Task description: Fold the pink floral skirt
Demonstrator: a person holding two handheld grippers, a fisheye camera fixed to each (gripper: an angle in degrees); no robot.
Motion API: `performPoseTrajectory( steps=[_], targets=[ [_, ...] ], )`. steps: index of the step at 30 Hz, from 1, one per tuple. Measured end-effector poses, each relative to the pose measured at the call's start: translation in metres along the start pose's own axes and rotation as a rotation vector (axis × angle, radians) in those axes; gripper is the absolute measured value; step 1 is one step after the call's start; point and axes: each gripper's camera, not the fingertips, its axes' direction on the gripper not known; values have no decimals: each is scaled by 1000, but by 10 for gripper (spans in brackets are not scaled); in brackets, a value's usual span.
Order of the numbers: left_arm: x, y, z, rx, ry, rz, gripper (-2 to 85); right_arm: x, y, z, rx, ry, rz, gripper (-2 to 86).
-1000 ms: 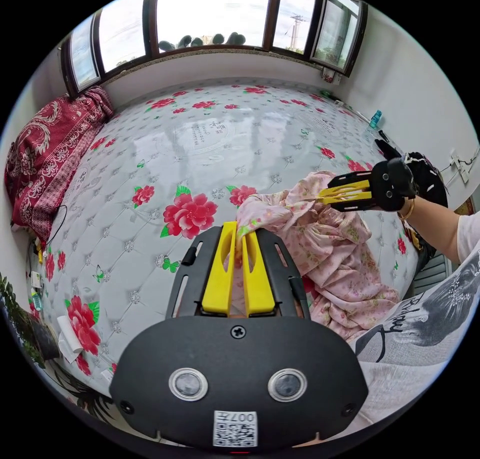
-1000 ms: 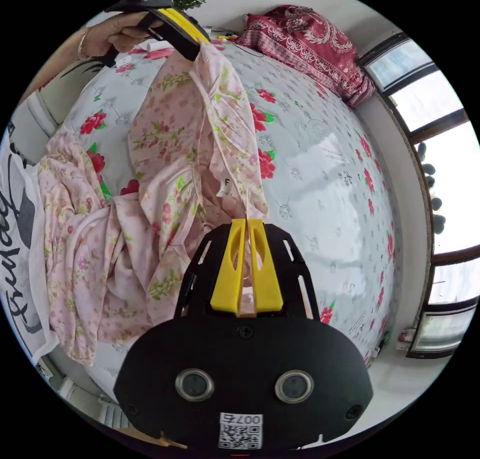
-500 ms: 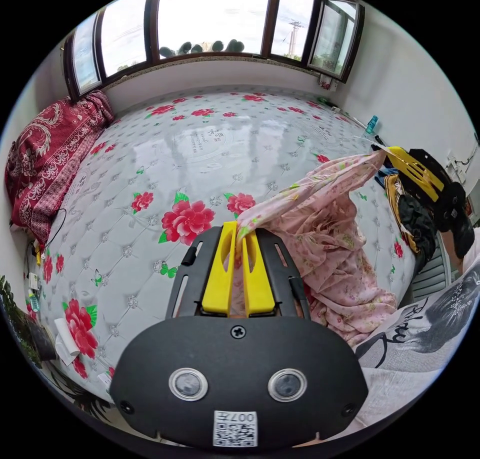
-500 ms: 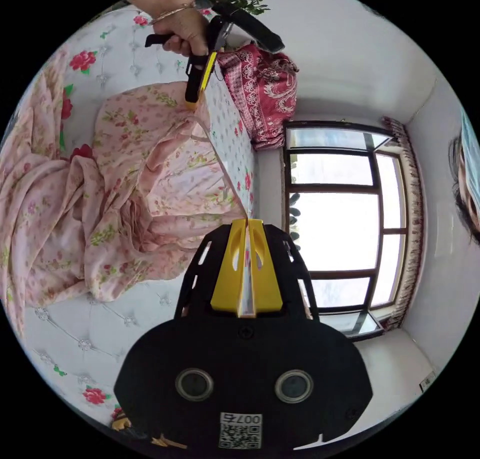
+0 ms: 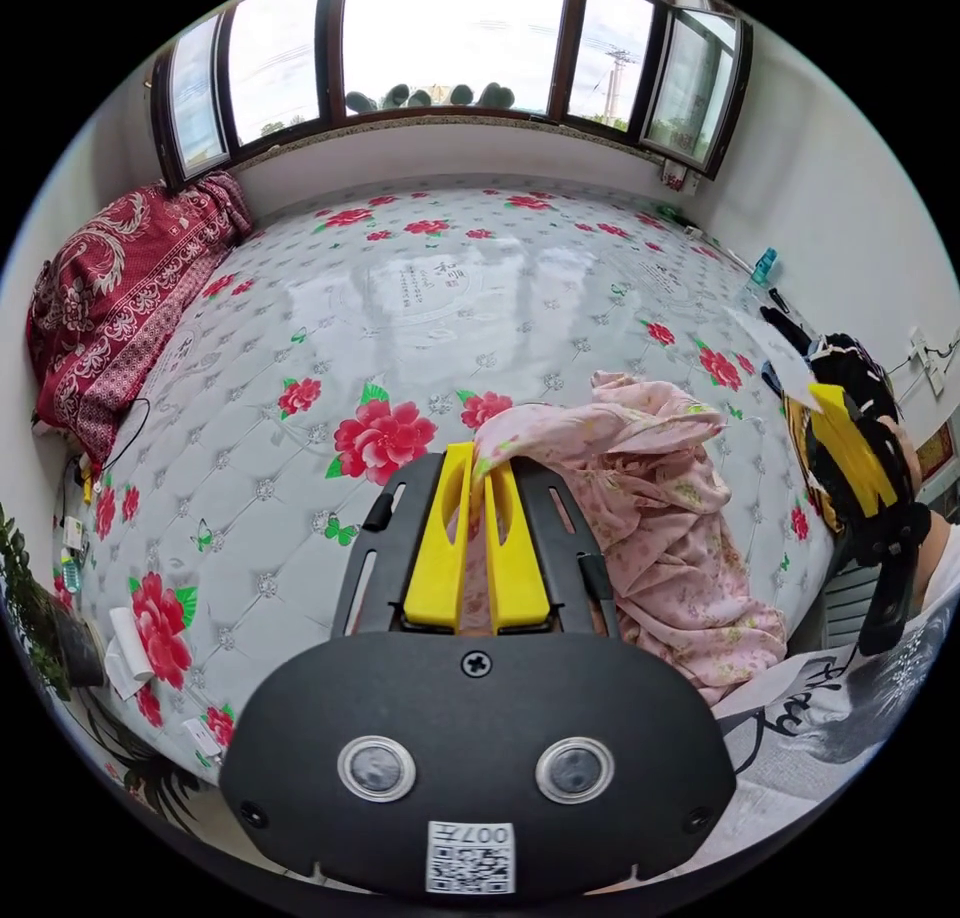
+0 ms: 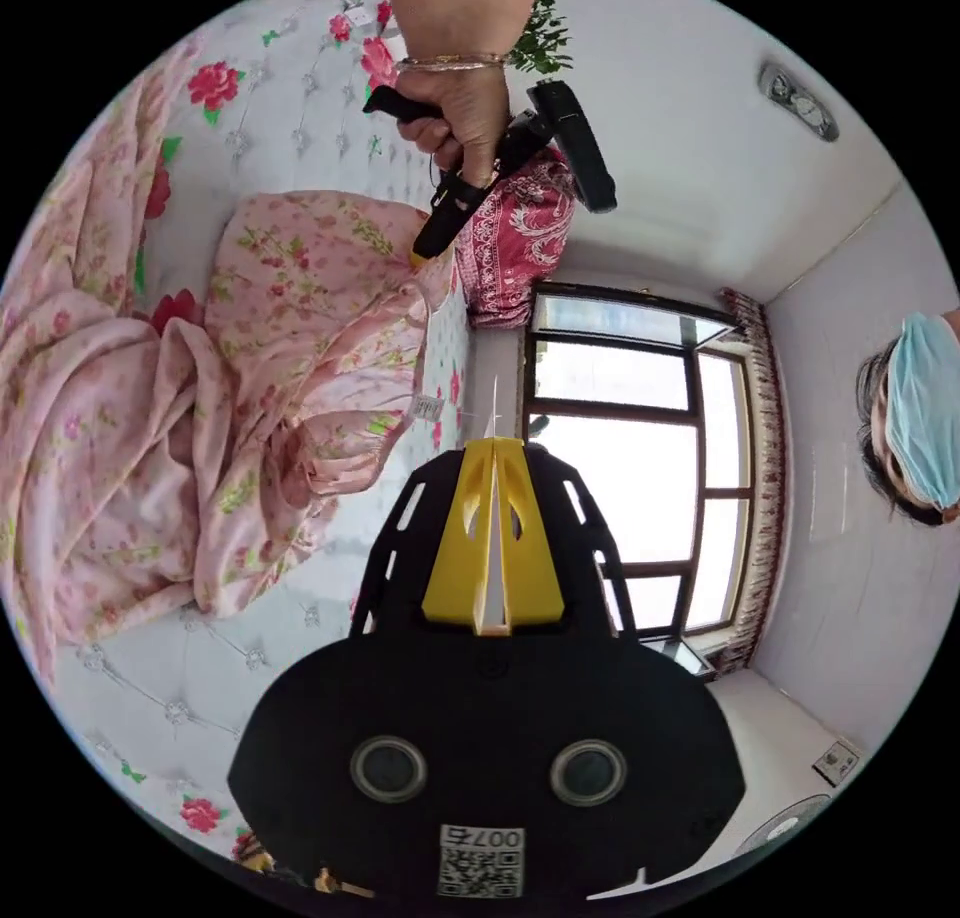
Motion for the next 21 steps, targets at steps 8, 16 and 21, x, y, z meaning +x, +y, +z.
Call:
performPoseTrajectory(
  steps=[8,16,21],
  targets=[
    [-9,-1,7,1,-9,-7,-10,39,-15,23,37,-586,252,-3],
    [-16,-2,12,21,9,-8,-10,40,0,115,-18,-766,311,-3],
    [-24,-6,18,23,8,-23,-10,26,-2,170,-88,-706,313,-3]
  ],
)
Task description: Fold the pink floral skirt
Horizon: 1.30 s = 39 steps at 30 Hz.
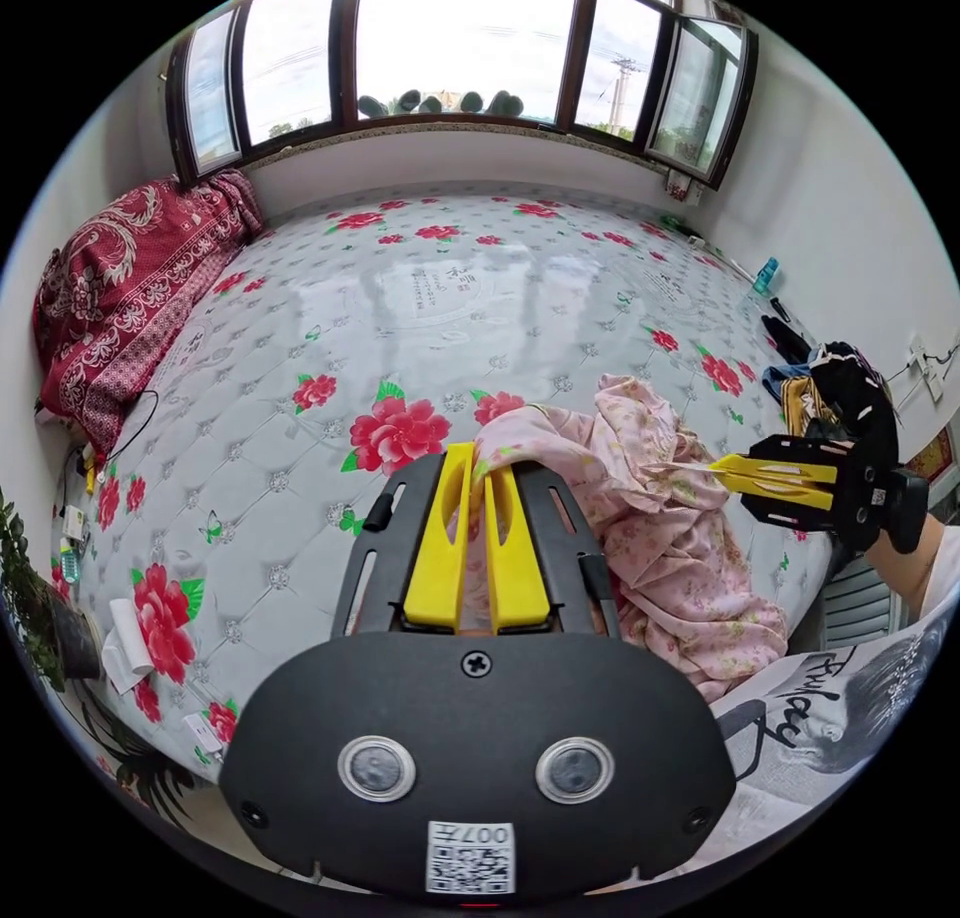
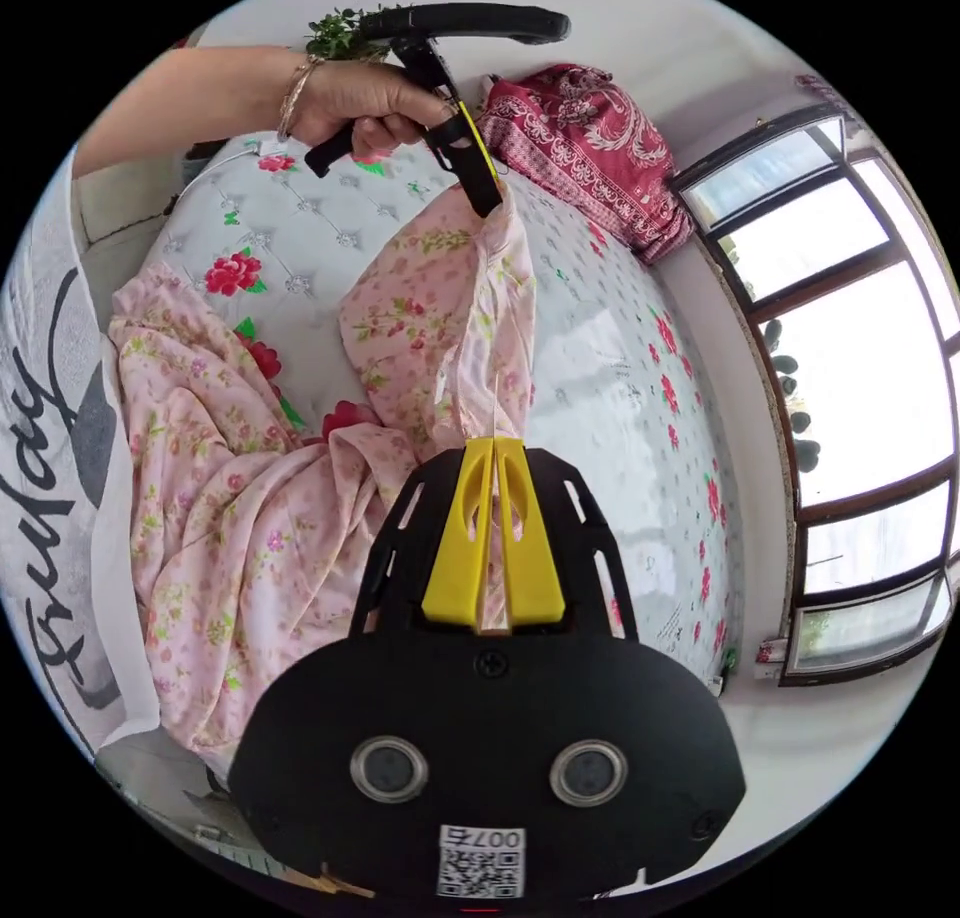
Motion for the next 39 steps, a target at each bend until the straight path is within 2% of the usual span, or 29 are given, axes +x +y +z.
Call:
performPoseTrajectory(
  steps=[1,3,6,7,11,15,19,24,30,34,39],
  targets=[
    [-3,-1,3,-3,-2,-11,-10,-2,-3,5,-25,142,4,-3],
    [-8,-3,7,-4,-1,-25,-10,0,-4,-4,5,181,13,-3],
    [-9,-7,14,2,10,-29,-10,22,-8,-9,-69,-139,105,-3],
    [-6,-8,17,4,17,-22,-10,28,-7,-7,-77,-187,124,-3],
    [5,-10,21,13,2,7,-10,30,-11,11,-32,-185,44,-3],
    [13,-7,19,20,3,19,-10,35,-24,59,-5,-58,-53,-3],
    [18,-2,17,24,1,13,-10,52,-40,106,-11,-216,-118,-3],
    [28,1,17,43,-3,9,-10,66,-47,148,6,47,-167,-1],
    [48,4,26,38,6,11,-10,72,-65,230,-21,-206,-179,10],
    [59,11,30,49,-10,-1,-9,95,-62,246,26,-368,-51,61],
    [77,21,37,50,-11,0,-9,133,-35,266,37,-376,94,107]
  ],
)
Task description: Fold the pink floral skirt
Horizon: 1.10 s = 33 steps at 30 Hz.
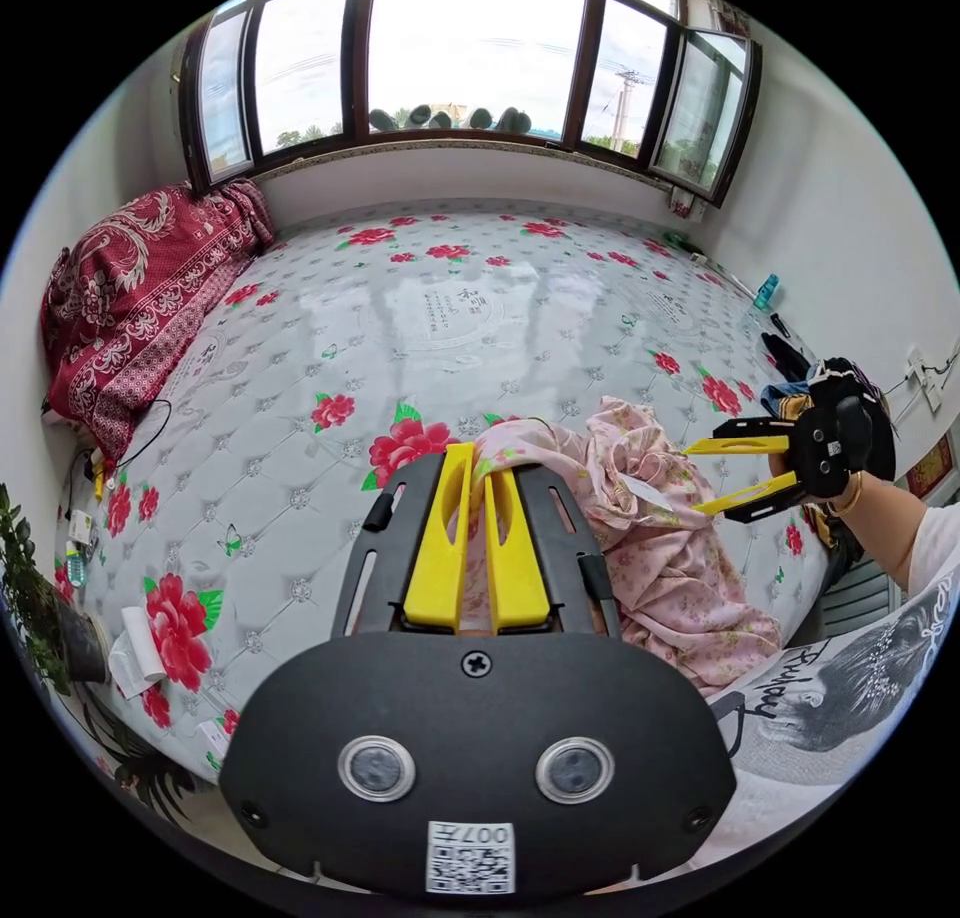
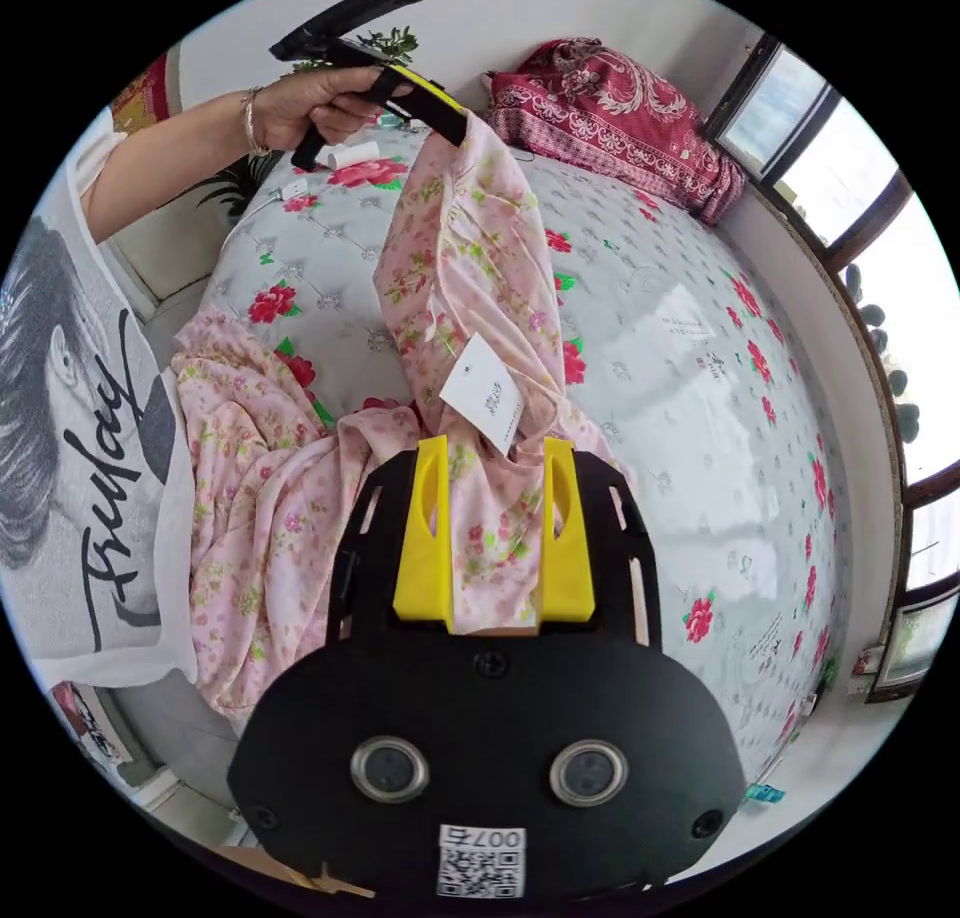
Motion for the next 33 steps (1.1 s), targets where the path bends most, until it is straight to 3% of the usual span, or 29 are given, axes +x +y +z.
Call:
performPoseTrajectory(
  steps=[5,10,14,23,28,33],
  targets=[
    [33,8,3,-1,-11,36,-9,50,-5,69,-48,41,81,112],
    [67,20,-6,5,-39,79,-9,79,-7,181,-244,-151,117,41],
    [83,29,-16,9,-81,107,-10,79,9,163,-219,-159,148,6],
    [166,-1,-130,239,-175,306,-9,51,37,-82,-15,468,322,-3],
    [242,-24,-311,470,-225,450,-9,-45,16,-250,48,882,359,-3],
    [325,10,-519,690,-355,444,-9,-160,4,-397,144,1176,397,-3]
  ],
)
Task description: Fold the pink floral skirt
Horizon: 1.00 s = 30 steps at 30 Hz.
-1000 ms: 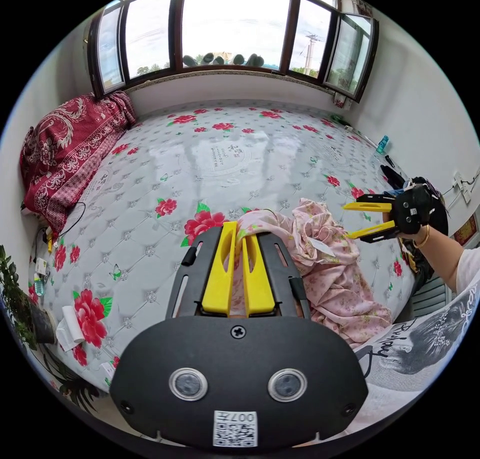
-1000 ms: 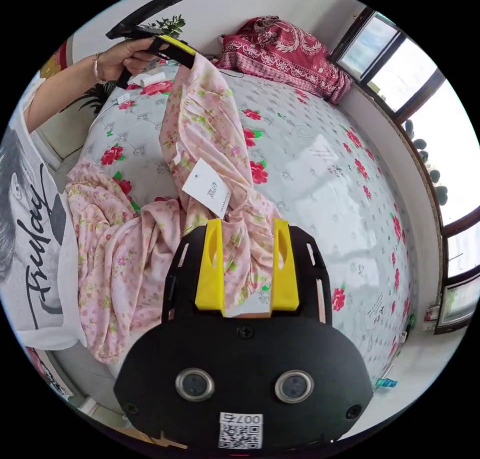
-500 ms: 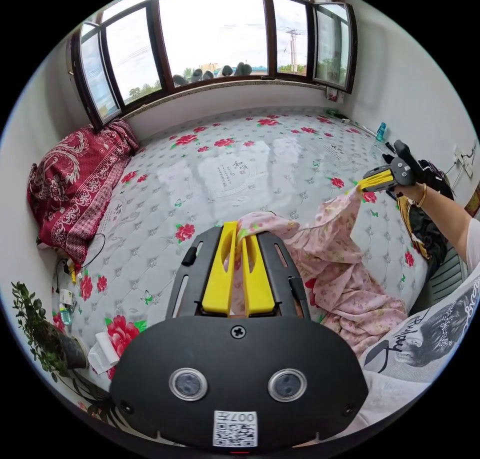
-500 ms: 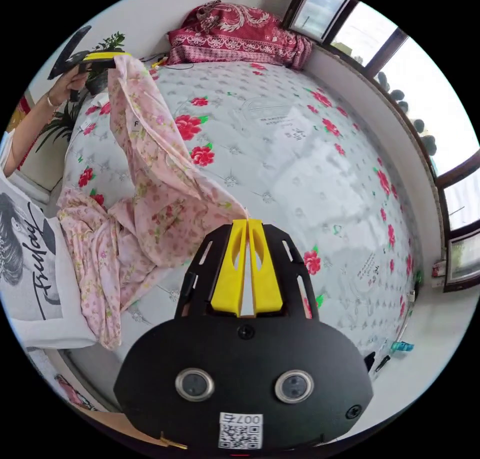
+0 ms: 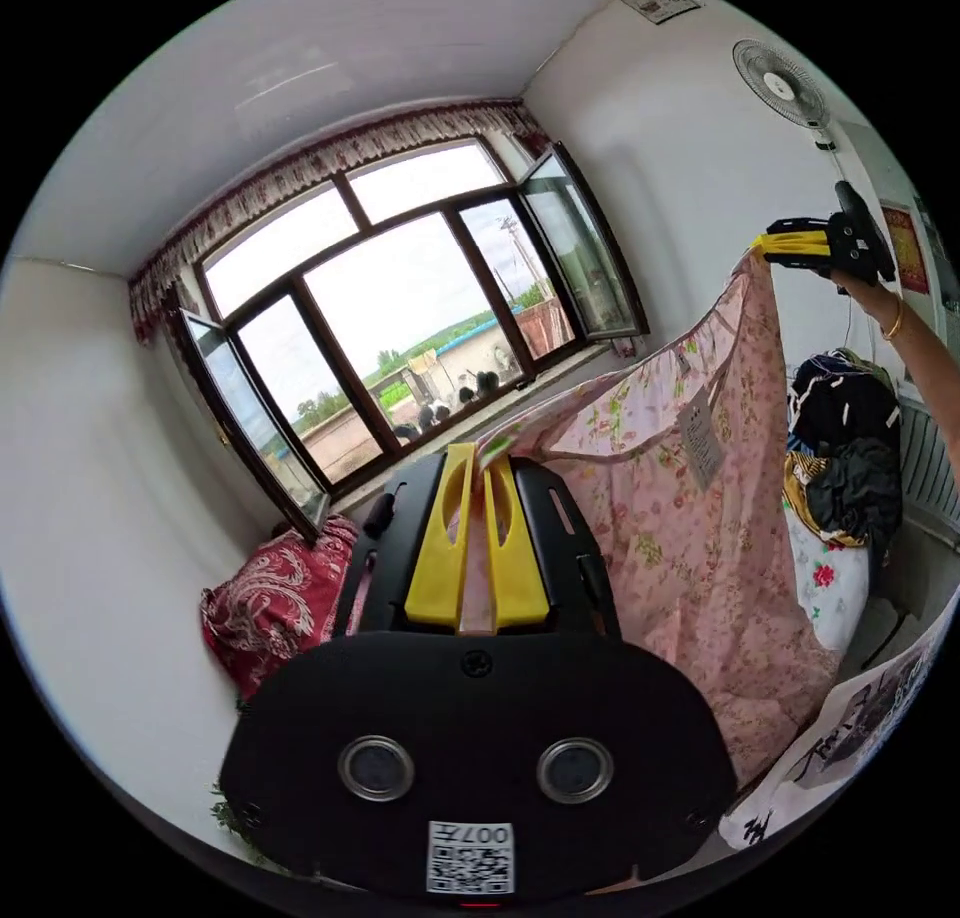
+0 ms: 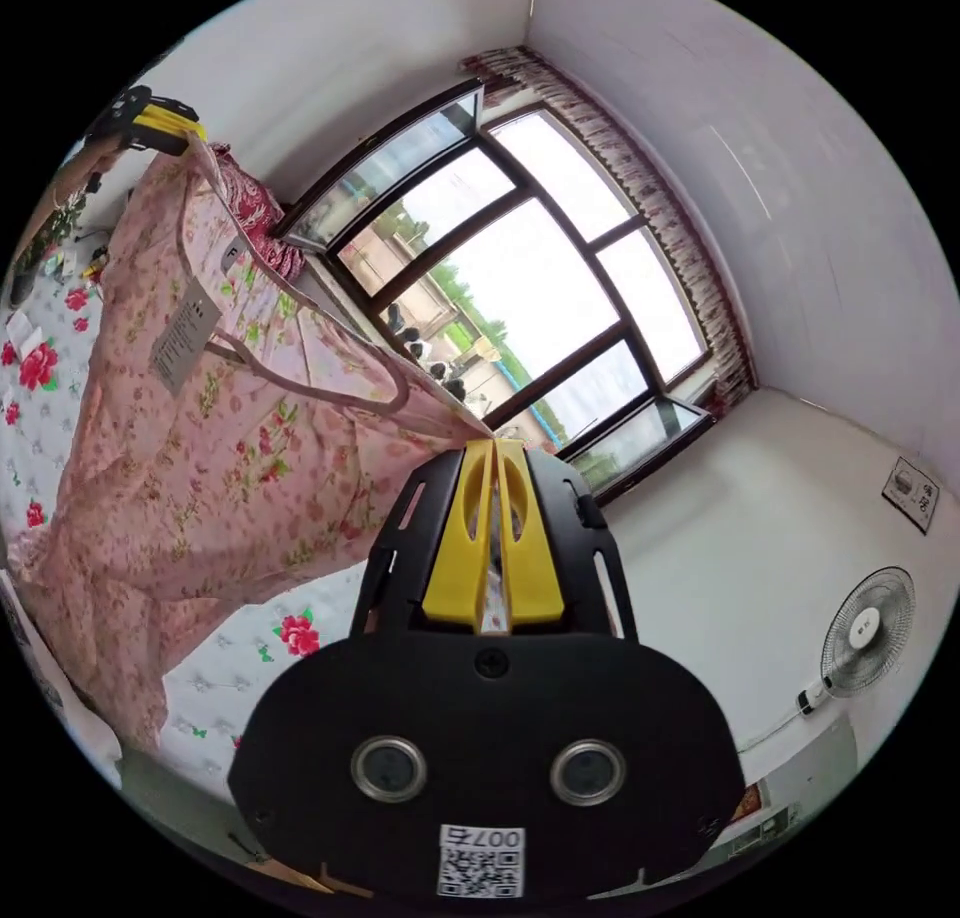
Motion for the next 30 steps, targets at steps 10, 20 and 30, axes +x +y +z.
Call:
performPoseTrajectory(
  steps=[10,20,30],
  targets=[
    [101,-123,-456,336,-338,20,-10,120,75,-369,329,259,225,-3],
    [186,-140,-698,444,-386,19,-9,159,184,-588,566,335,330,-3],
    [166,-164,-647,260,-296,-49,-10,156,183,-623,560,276,314,-3]
  ],
)
